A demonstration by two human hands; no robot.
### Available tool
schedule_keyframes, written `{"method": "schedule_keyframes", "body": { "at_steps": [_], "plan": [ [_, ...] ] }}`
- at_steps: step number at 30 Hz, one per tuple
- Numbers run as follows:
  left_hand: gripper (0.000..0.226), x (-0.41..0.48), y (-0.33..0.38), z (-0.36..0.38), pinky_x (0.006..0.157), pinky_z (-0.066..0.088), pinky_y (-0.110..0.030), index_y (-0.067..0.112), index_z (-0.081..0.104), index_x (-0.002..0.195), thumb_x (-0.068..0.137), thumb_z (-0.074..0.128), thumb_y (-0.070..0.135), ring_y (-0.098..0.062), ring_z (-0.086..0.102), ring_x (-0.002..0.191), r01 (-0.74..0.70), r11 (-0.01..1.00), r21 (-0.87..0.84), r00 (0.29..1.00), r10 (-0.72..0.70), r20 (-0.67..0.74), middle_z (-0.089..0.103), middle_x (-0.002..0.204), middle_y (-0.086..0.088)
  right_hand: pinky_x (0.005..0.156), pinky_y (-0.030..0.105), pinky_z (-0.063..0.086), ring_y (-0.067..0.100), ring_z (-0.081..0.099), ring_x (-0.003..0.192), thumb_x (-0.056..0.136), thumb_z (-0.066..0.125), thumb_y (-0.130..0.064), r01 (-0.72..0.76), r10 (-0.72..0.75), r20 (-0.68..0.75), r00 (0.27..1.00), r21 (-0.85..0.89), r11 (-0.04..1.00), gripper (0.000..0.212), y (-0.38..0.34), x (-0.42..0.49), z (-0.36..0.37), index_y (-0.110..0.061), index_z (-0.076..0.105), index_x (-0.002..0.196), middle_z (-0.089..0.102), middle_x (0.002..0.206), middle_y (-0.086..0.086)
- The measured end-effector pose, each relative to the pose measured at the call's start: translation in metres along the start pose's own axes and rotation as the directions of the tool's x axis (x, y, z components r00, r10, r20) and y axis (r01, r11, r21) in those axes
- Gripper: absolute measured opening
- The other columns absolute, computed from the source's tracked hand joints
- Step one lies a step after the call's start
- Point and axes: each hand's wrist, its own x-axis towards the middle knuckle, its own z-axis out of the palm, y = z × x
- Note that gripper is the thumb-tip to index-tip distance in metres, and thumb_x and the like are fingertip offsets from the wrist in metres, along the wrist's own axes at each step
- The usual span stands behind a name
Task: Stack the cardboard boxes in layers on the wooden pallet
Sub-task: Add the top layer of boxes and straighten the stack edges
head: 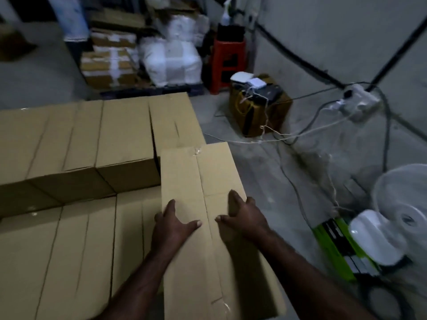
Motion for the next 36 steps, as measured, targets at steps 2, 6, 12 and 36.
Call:
{"method": "schedule_keyframes", "body": {
  "at_steps": [2, 6, 12, 36],
  "plan": [
    [0.114, 0.015, -0.004, 0.009, 0.095, 0.049, -0.042, 0.032, 0.025, 0.154, 0.062, 0.085, 0.061, -0.035, 0.046, 0.129, 0.059, 0.998, -0.031, 0.998, -0.06, -0.026, 0.034, 0.151, -0.014, 0.096, 0.044, 0.053, 0.038, 0.053, 0.12, 0.076, 0.069, -0.07, 0.033, -0.034, 0.046, 0.998, 0.006, 0.999, 0.1, -0.001, 0.025, 0.005, -0.039, 0.016, 0.155, 0.037, 0.14, 0.015],
    [0.112, 0.049, -0.02, 0.033, 0.095, 0.05, -0.045, 0.031, 0.026, 0.154, 0.064, 0.087, 0.054, -0.036, 0.046, 0.129, 0.128, 0.99, -0.066, 0.99, -0.132, -0.059, 0.033, 0.151, -0.015, 0.095, 0.039, 0.054, 0.031, 0.056, 0.117, 0.08, 0.071, -0.063, 0.053, -0.056, 0.123, 0.991, 0.027, 0.998, 0.096, 0.003, 0.071, 0.025, -0.038, 0.016, 0.156, 0.038, 0.14, 0.011],
    [0.114, 0.111, -0.045, 0.081, 0.095, 0.05, -0.046, 0.034, 0.021, 0.156, 0.065, 0.087, 0.053, -0.036, 0.044, 0.133, 0.176, 0.981, -0.081, 0.98, -0.183, -0.081, 0.025, 0.156, -0.013, 0.099, 0.037, 0.053, 0.026, 0.054, 0.119, 0.085, 0.069, -0.057, 0.036, -0.042, 0.148, 0.988, 0.047, 0.998, 0.096, 0.022, 0.141, 0.067, -0.036, 0.011, 0.158, 0.034, 0.144, 0.009],
    [0.109, 0.177, -0.068, 0.123, 0.101, 0.046, -0.046, 0.032, 0.028, 0.154, 0.065, 0.089, 0.046, -0.031, 0.04, 0.136, 0.204, 0.969, -0.138, 0.963, -0.224, -0.147, 0.032, 0.154, -0.01, 0.11, 0.034, 0.043, 0.025, 0.04, 0.133, 0.092, 0.061, -0.055, 0.159, -0.166, 0.157, 0.974, 0.058, 0.986, 0.087, 0.054, 0.222, 0.103, -0.033, 0.01, 0.159, 0.026, 0.15, 0.007]
  ]
}}
